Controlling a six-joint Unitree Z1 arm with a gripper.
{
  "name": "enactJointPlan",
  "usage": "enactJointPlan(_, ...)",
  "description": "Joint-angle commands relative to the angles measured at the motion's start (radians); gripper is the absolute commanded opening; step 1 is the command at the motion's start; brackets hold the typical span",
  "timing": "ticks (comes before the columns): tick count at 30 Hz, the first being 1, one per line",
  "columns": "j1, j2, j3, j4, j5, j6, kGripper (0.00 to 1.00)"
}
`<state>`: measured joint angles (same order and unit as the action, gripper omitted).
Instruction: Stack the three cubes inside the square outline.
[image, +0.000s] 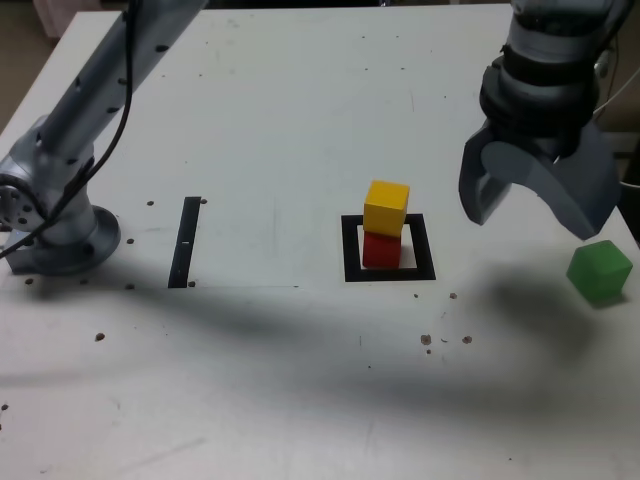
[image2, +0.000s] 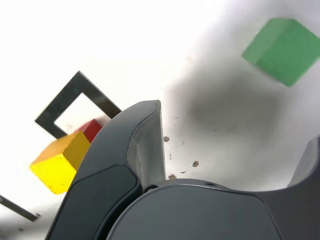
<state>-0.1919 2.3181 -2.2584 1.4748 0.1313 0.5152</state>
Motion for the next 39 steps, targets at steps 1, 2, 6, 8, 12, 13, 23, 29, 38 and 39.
enactJointPlan(1, -0.004, 0.0, -0.023, -0.021, -0.002, 0.048, 1.0)
enactJointPlan(2, -0.005, 0.004, -0.034, -0.031, -0.003, 0.07, 1.0)
enactJointPlan(6, -0.004, 0.028, -0.07, -0.072, -0.005, 0.124, 1.0)
enactJointPlan(8, 0.0, 0.044, -0.087, -0.087, -0.007, 0.14, 1.0)
enactJointPlan(12, 0.013, 0.085, -0.122, -0.099, -0.018, 0.182, 1.0)
enactJointPlan(13, 0.017, 0.097, -0.132, -0.1, -0.022, 0.197, 1.0)
enactJointPlan(23, 0.06, 0.161, -0.195, -0.089, -0.08, 0.432, 0.99)
enactJointPlan(29, 0.064, 0.166, -0.207, -0.062, -0.083, 0.513, 0.98)
enactJointPlan(38, 0.06, 0.206, -0.219, -0.057, -0.086, 0.548, 0.96)
enactJointPlan(39, 0.059, 0.211, -0.223, -0.058, -0.087, 0.549, 0.96)
